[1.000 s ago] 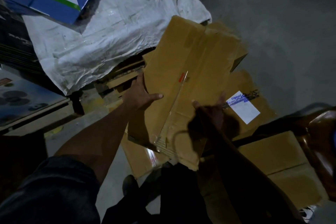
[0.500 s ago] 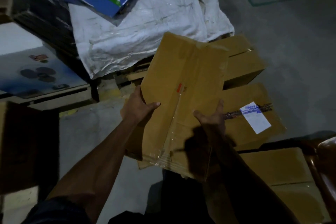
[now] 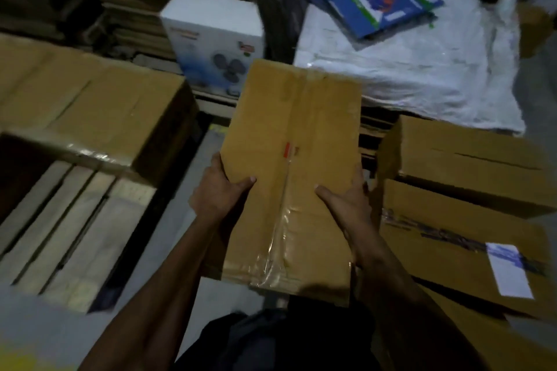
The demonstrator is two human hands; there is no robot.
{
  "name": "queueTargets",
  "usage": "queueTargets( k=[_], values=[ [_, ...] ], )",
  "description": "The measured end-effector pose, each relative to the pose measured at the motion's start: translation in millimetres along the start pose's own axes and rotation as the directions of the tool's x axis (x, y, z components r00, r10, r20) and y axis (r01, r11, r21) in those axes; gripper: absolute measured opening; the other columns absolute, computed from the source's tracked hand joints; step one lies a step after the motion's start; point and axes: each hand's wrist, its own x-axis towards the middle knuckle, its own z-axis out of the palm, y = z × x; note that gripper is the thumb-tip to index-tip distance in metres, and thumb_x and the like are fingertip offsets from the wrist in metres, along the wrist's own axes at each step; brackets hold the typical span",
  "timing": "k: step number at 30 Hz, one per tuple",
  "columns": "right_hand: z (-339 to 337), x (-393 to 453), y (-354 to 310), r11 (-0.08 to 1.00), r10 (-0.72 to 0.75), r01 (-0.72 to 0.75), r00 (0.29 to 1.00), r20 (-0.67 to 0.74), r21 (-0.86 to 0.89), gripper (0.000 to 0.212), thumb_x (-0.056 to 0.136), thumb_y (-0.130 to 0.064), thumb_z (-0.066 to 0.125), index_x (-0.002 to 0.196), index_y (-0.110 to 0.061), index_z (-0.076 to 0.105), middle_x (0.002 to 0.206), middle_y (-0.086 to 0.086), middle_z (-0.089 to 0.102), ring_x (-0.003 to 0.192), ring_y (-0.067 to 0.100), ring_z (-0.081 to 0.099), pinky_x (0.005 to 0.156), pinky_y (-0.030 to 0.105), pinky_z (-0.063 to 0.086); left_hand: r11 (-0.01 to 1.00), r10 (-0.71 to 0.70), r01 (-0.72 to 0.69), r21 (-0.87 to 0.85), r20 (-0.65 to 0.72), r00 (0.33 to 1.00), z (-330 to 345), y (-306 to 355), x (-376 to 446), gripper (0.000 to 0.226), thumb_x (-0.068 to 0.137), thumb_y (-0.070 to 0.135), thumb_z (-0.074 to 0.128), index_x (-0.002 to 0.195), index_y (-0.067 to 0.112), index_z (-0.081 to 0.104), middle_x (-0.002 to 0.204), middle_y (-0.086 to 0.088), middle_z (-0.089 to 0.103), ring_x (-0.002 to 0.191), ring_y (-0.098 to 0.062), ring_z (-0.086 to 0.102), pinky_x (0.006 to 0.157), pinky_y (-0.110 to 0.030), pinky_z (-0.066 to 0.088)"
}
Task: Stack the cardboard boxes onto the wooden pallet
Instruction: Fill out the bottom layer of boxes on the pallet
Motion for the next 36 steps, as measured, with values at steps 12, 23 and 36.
queueTargets(
  k=[12, 23, 36],
  values=[
    [216, -136, -114, 0.899, -0.301, 0.412, 0.828, 0.474, -0.150, 0.111, 0.073, -0.056, 0.082, 0.154, -0.050, 0.006, 0.136, -0.001, 0.058, 0.120, 0.031, 0.058, 0.103, 0.044, 0.044, 0.881, -0.473, 0.397, -0.258, -0.436, 0.766, -178, -220, -118, 0.095, 0.063, 0.078, 0.065, 0.142, 0.040, 0.029, 0.131, 0.002, 0.059, 0.114, -0.031, 0.060, 0.092, -0.051, 0.046],
    [437, -213, -199, 0.741, -0.355, 0.656, 0.568, 0.742, -0.148, 0.123, 0.065, -0.066, 0.079, 0.155, -0.046, -0.002, 0.158, 0.004, 0.037, 0.141, 0.035, 0.039, 0.111, 0.053, 0.039, 0.675, -0.734, 0.556, -0.486, -0.521, 0.436, -287, -369, -143, 0.084, 0.064, 0.077, 0.063, 0.135, 0.043, 0.034, 0.132, 0.004, 0.057, 0.113, -0.037, 0.058, 0.091, -0.052, 0.039],
    [665, -313, -298, 0.691, -0.297, 0.718, 0.395, 0.869, -0.090, 0.126, 0.058, -0.068, 0.079, 0.155, -0.045, 0.002, 0.150, 0.003, 0.047, 0.134, 0.032, 0.046, 0.108, 0.055, 0.041, 0.571, -0.802, 0.605, -0.554, -0.533, 0.270, -434, -534, -116, 0.090, 0.070, 0.074, 0.062, 0.143, 0.035, 0.028, 0.138, -0.003, 0.052, 0.118, -0.039, 0.055, 0.096, -0.055, 0.042]
  ],
)
